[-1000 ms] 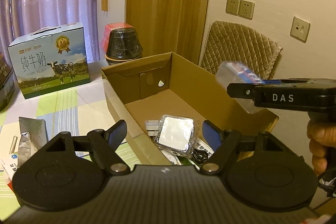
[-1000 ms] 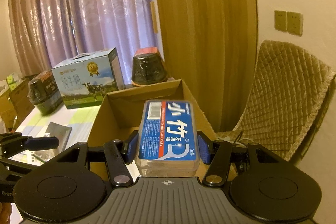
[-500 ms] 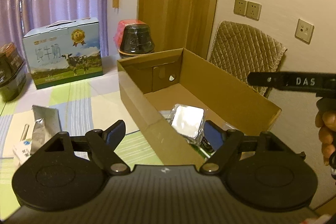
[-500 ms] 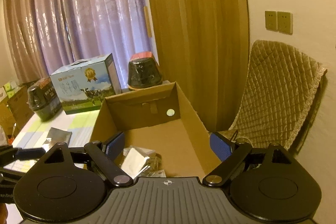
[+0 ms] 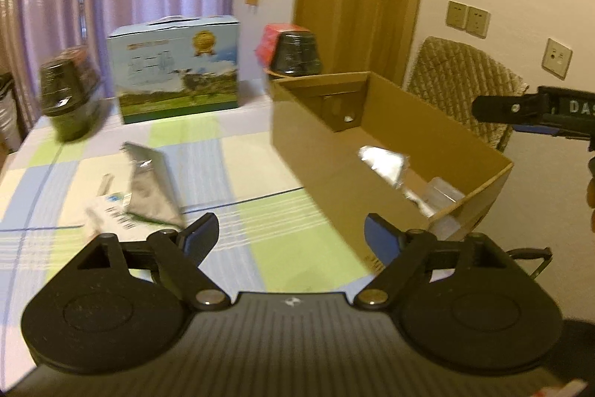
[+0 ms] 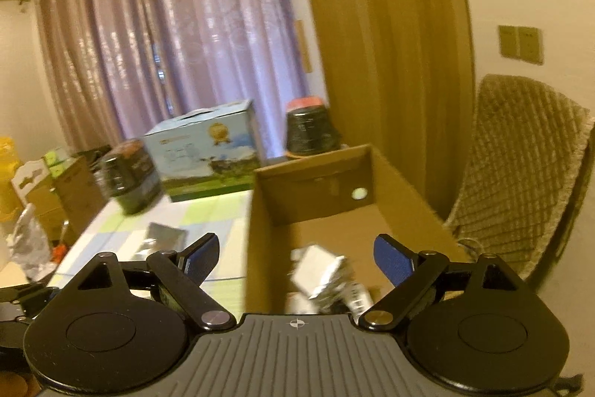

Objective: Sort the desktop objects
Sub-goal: 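Open the right tool to drop the floss box into the cardboard box, then move both open tools back over the medicine box and candy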

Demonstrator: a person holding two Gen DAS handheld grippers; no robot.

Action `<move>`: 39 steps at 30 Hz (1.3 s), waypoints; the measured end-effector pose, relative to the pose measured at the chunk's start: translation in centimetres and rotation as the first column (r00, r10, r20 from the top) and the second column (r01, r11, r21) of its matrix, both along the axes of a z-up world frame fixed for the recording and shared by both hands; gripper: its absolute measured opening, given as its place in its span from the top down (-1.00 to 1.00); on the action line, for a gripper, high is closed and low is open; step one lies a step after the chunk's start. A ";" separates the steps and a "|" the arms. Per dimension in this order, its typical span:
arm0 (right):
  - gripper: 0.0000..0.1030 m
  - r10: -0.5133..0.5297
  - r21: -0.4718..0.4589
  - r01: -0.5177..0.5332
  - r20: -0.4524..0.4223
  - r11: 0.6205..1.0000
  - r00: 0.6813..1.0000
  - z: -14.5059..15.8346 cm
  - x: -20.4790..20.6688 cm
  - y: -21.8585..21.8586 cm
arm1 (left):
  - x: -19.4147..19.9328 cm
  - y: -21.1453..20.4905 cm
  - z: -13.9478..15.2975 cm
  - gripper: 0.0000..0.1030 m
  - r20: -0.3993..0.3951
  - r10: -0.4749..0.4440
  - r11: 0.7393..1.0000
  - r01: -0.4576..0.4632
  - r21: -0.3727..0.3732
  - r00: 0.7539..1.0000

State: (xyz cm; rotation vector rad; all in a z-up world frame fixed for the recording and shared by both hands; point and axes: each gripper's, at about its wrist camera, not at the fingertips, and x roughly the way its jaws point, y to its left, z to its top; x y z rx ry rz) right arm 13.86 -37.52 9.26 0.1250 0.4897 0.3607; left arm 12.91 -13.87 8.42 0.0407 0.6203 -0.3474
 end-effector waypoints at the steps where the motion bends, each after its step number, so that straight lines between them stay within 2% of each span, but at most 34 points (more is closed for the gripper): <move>1: -0.70 0.014 0.002 -0.014 0.002 1.000 1.000 0.1 -0.4 0.7 | -0.4 0.8 0.0 -0.62 -0.001 0.010 1.000 -0.010 0.002 1.000; 9: -0.71 0.129 -0.011 -0.129 0.012 0.992 0.992 -0.1 -2.4 6.1 | -2.9 7.6 -0.5 -0.66 -0.005 0.106 0.993 -0.105 0.048 0.994; 18: -0.71 0.227 -0.040 -0.229 -0.046 0.973 0.973 -2.7 -2.2 11.8 | -3.6 13.6 -2.2 -0.66 -0.035 0.158 0.984 -0.154 0.092 0.987; 33: -0.71 0.313 -0.046 -0.321 -0.120 0.946 0.942 -7.4 0.8 17.7 | -1.1 17.5 -5.1 -0.64 -0.064 0.189 0.973 -0.178 0.149 0.980; 39: -0.71 0.344 -0.044 -0.354 -0.156 0.934 0.926 -9.8 3.1 19.9 | 1.1 18.3 -6.0 -0.62 -0.059 0.164 0.974 -0.152 0.167 0.985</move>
